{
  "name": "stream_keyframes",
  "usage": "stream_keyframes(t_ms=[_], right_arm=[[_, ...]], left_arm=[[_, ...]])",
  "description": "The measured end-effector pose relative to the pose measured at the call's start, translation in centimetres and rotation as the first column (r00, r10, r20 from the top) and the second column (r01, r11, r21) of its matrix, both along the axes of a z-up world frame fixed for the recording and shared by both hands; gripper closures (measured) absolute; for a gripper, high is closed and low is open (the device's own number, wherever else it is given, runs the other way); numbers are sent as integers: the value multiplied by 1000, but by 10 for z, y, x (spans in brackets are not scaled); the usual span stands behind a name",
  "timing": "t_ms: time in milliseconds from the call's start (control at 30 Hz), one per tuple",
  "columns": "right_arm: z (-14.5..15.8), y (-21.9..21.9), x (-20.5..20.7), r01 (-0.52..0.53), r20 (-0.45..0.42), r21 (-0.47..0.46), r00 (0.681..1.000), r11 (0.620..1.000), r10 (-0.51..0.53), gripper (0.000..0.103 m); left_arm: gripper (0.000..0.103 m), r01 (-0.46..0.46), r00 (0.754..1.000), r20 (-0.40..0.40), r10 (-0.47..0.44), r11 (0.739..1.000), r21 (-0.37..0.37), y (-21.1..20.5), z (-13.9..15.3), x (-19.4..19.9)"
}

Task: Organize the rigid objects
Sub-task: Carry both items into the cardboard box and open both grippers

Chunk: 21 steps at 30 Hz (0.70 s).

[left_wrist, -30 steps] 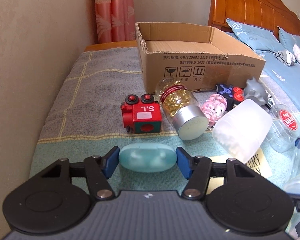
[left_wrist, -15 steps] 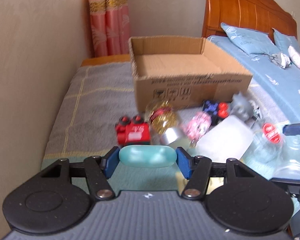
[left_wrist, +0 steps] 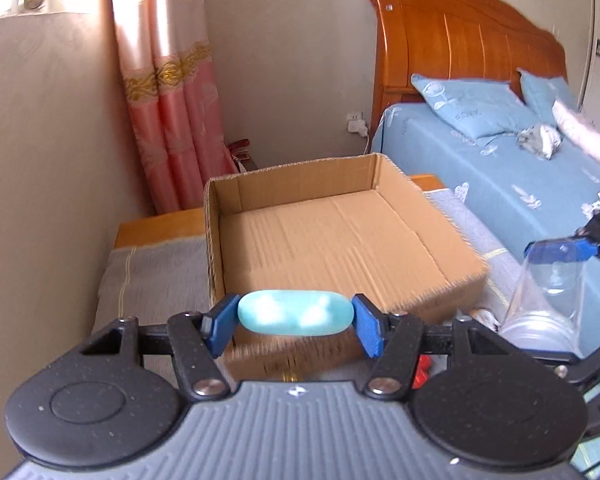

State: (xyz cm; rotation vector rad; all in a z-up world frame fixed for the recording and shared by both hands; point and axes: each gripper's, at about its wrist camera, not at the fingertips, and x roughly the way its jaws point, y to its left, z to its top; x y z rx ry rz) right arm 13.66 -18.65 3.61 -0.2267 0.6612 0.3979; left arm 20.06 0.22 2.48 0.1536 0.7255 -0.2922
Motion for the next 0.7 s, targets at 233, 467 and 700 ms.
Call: stream_keyframes(t_ms=[233, 467, 700], right_arm=[[2, -7, 37, 49, -28, 10, 998, 999, -49, 9], [-2, -5, 50, 53, -44, -6, 998, 999, -53, 9], [-3, -6, 82, 75, -71, -15, 995, 997, -76, 9]], left_arm=[[38, -38, 997, -59, 39, 999, 23, -3, -24, 39], [14, -76, 997, -6, 76, 997, -10, 9, -15, 30], [8, -119, 992, 44, 120, 993, -21, 23, -9, -6]])
